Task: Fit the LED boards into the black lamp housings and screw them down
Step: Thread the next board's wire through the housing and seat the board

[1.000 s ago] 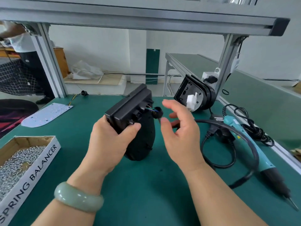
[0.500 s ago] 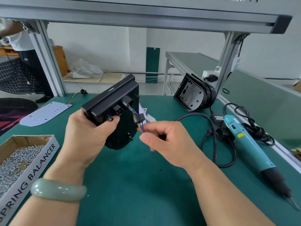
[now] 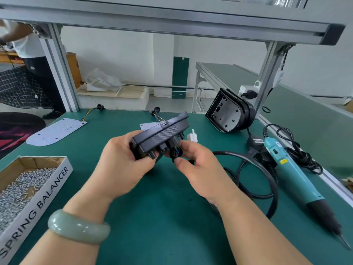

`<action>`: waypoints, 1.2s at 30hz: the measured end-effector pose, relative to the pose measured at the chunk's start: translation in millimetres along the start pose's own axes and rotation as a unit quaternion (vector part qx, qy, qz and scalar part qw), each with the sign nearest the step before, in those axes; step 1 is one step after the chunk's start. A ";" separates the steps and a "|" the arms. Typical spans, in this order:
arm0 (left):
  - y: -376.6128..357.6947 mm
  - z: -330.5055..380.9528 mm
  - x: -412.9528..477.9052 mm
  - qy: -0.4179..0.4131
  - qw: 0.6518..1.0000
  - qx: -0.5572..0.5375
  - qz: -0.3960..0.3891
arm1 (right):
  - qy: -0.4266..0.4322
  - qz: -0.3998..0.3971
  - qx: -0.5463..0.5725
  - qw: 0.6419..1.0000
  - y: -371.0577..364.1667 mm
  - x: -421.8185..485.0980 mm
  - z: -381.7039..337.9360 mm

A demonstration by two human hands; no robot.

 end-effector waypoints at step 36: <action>-50.2 -7.2 -15.3 0.165 0.983 -0.079 -0.010 | 0.134 0.090 -0.269 0.949 -3.7 -7.6 -32.1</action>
Point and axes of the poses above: each hand's wrist, its own x-axis towards the middle knuckle, its own y-axis out of the back of the hand, z = x × y, the point moved 4 cm from there along x, towards the middle knuckle, and after that the axes turned 9 degrees about y, right-handed, at the moved point
